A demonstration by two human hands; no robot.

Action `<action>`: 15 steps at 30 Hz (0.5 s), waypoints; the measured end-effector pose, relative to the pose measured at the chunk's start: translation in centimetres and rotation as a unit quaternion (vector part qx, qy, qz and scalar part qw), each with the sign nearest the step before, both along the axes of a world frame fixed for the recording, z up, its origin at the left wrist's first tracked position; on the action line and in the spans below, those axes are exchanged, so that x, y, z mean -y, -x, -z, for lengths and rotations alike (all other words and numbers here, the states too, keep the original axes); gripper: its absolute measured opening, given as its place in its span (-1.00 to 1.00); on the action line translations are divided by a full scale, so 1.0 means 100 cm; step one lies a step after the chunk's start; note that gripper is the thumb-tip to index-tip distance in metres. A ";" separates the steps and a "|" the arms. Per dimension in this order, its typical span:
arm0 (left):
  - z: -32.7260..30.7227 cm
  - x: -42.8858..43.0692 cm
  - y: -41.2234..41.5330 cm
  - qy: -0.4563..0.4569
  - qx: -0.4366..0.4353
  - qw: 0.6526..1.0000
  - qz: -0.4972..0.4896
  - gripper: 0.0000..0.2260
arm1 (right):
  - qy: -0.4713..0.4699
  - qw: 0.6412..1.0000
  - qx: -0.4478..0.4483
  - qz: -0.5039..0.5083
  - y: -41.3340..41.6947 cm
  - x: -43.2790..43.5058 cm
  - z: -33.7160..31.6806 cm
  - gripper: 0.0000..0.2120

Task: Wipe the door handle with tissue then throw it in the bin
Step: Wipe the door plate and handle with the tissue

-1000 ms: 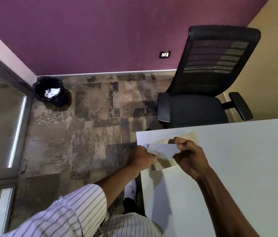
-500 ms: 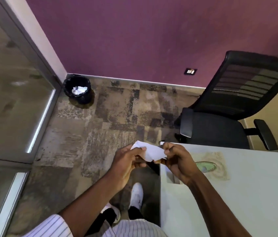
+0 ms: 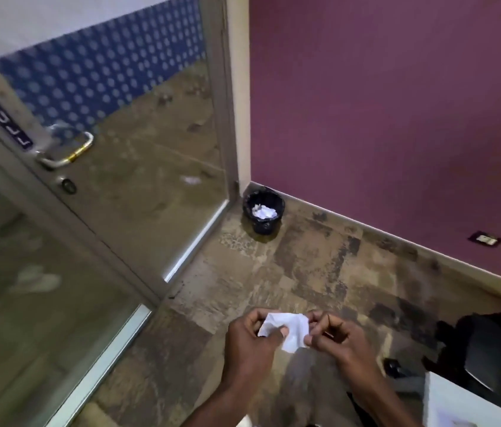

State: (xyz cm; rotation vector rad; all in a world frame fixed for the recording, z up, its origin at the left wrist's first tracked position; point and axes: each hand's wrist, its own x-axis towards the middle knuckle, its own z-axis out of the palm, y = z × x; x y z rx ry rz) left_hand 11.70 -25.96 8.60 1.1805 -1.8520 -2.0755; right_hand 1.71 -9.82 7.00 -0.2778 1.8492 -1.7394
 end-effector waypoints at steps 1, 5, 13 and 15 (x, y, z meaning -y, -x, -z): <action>-0.002 0.011 -0.005 -0.004 -0.003 1.000 -0.017 -0.87 | -0.005 1.000 -0.010 -0.013 -0.002 0.016 0.000 -0.79; -0.003 0.050 -0.019 -0.023 -0.006 0.998 -0.064 -0.90 | -0.018 0.999 -0.019 -0.037 -0.004 0.075 0.000 -0.79; -0.001 0.112 -0.024 0.001 0.007 0.987 -0.163 -0.76 | -0.029 0.997 -0.044 -0.060 0.005 0.170 -0.011 -0.54; 0.001 0.130 -0.020 0.028 0.018 0.982 -0.188 -0.76 | -0.052 0.992 -0.086 -0.081 0.013 0.194 -0.014 -0.54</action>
